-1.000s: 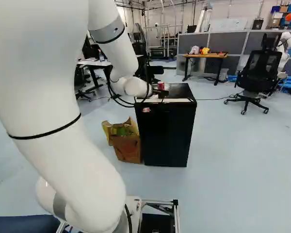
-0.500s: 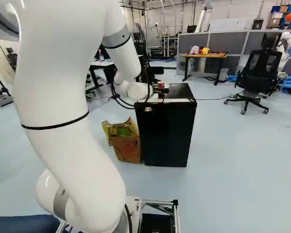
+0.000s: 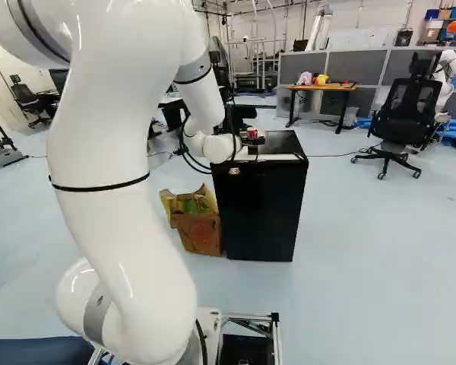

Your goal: Grab a drink from the fridge

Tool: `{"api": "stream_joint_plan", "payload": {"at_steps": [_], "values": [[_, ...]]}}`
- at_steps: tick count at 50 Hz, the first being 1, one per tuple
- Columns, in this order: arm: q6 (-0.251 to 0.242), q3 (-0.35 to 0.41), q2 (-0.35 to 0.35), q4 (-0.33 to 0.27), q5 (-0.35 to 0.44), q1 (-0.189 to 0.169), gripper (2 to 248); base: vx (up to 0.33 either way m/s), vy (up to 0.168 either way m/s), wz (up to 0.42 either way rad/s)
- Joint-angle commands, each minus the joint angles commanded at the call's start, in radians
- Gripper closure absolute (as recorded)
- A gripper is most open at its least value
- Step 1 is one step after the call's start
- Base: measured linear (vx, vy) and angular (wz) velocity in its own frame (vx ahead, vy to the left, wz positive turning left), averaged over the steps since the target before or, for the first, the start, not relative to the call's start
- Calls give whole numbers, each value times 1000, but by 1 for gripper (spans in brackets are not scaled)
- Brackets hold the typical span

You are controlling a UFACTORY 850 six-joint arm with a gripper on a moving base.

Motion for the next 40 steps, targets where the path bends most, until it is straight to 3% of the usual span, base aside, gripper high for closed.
{"api": "stream_joint_plan", "payload": {"at_steps": [27, 40], "values": [[0, -44, -65, 0, 114, 4, 3, 0, 0, 0], [0, -65, -82, 0, 121, 7, 3, 0, 0, 0]]}}
